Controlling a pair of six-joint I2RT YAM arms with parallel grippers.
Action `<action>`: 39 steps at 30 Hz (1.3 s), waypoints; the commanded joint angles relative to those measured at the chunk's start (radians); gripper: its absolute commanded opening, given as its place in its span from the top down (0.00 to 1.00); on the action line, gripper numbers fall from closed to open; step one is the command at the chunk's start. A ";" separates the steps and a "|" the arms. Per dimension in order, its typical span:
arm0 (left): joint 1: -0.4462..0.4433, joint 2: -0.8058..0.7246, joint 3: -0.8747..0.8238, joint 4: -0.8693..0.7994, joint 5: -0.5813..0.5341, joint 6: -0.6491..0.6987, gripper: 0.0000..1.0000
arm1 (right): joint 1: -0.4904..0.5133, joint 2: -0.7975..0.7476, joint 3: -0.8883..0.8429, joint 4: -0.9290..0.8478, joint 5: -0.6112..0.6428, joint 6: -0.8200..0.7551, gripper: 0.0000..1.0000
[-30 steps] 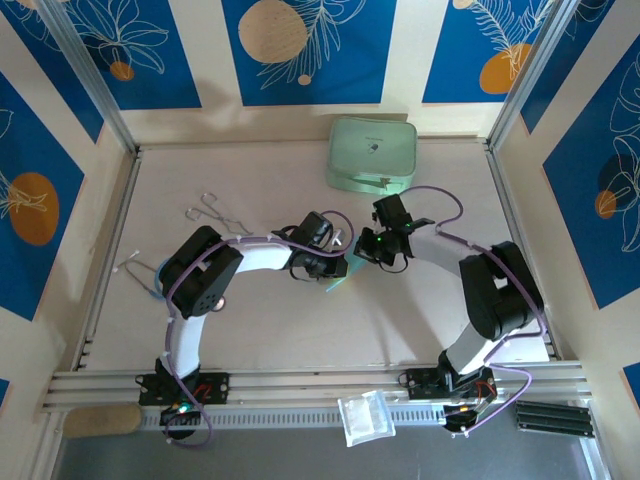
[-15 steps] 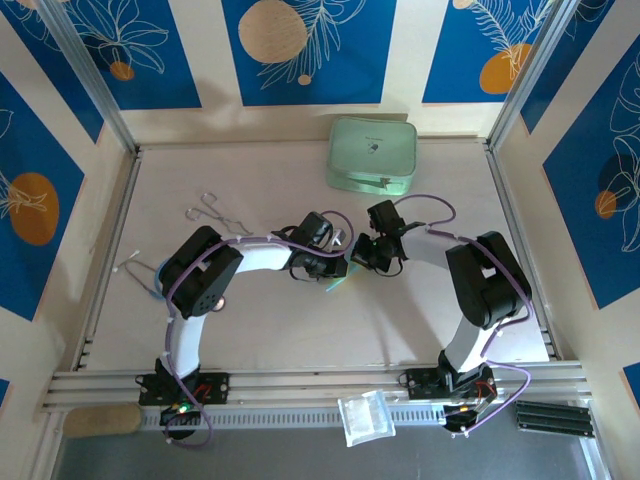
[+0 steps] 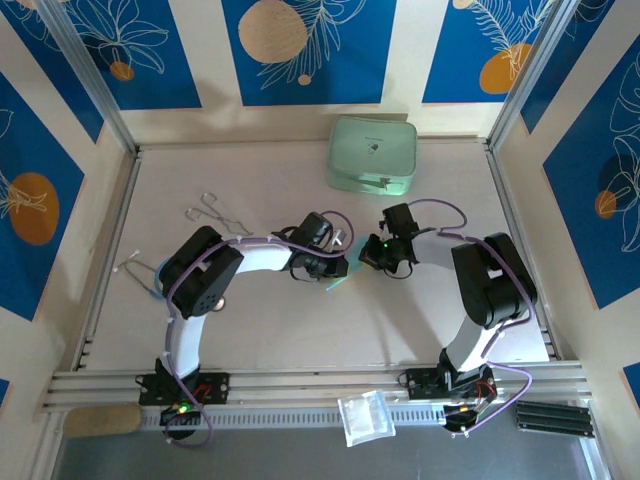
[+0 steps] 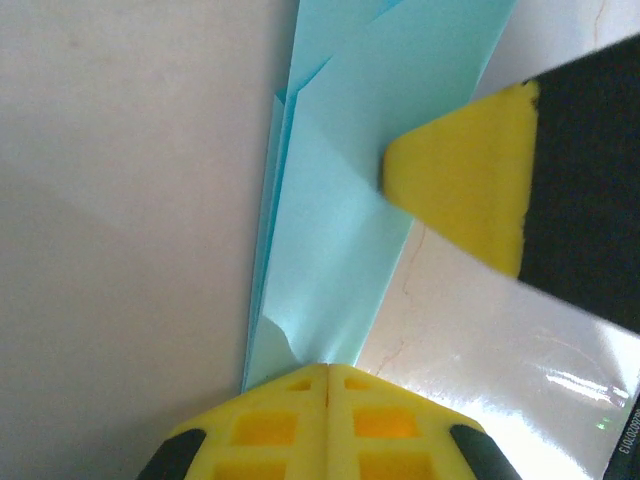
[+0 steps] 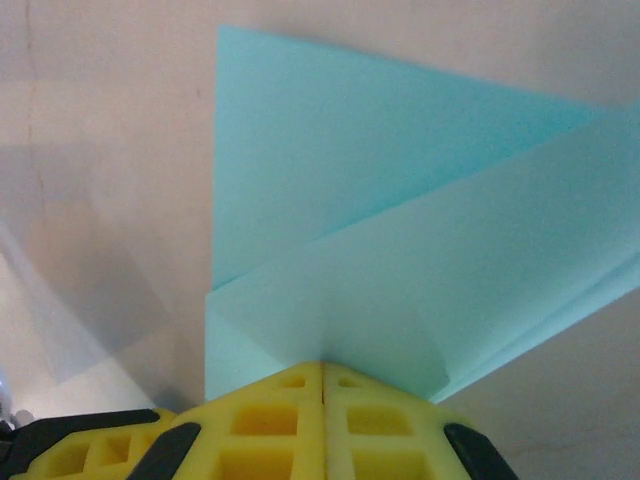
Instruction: Fold a paper plane with a square sheet of paper (pick it up from the middle)
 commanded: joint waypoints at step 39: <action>0.019 -0.092 -0.148 -0.163 -0.097 -0.008 0.99 | -0.005 -0.024 -0.027 0.210 -0.125 -0.036 0.89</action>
